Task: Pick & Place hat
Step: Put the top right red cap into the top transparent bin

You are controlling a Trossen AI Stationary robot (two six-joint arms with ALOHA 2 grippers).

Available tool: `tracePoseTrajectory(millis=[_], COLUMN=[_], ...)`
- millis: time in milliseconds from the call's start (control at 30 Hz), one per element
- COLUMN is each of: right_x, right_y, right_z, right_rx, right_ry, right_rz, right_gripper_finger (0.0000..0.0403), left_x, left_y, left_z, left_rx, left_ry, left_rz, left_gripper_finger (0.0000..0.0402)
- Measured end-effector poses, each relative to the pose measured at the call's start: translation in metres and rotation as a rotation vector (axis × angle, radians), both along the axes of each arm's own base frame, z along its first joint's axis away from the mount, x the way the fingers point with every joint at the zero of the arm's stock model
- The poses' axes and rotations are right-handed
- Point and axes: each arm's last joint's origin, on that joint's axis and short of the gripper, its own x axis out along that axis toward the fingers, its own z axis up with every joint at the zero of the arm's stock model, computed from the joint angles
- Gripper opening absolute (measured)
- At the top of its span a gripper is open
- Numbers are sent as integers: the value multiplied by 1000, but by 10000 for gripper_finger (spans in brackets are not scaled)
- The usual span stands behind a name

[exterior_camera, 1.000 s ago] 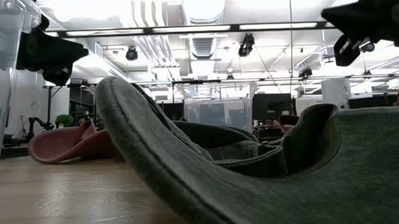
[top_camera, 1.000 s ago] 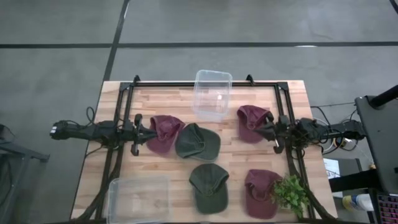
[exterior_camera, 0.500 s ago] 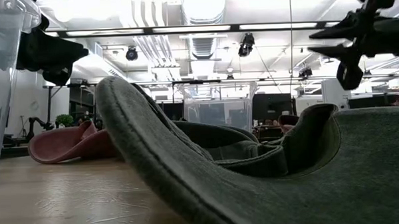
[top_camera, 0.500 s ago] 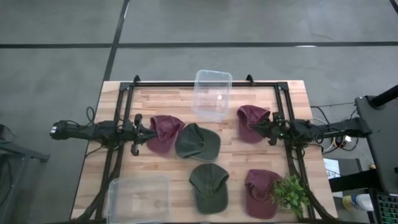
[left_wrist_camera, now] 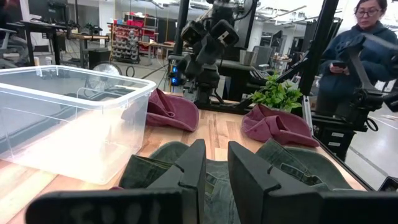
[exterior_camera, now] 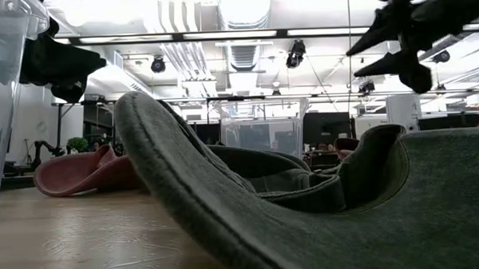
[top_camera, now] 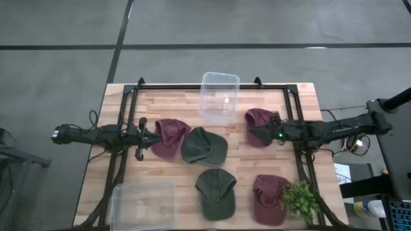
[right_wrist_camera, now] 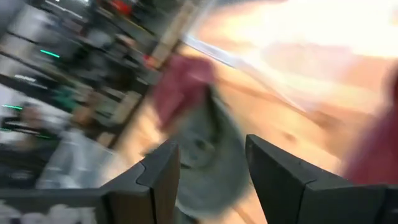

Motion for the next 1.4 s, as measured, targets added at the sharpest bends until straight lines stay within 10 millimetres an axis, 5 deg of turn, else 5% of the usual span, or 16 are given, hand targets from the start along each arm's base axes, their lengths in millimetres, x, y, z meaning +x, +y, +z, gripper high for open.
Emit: tracePoseTrajectory(millis=[200,433,833,1400], right_x=[3,-4,-6,-18], right_y=[0,-1,2,0], right_z=[32,37,-2,-54], right_rx=[75,99,245,294], right_ry=[439,806,904,808], right_rz=[-110,-278,-385,-424], right_gripper_finger=[171,171,171,171], left_x=[0,0,0,0], left_y=[0,0,0,0], left_z=[0,0,0,0], left_rx=[0,0,0,0], left_ry=[0,0,0,0], left_rz=[0,0,1,1], left_gripper_finger=[60,60,60,60])
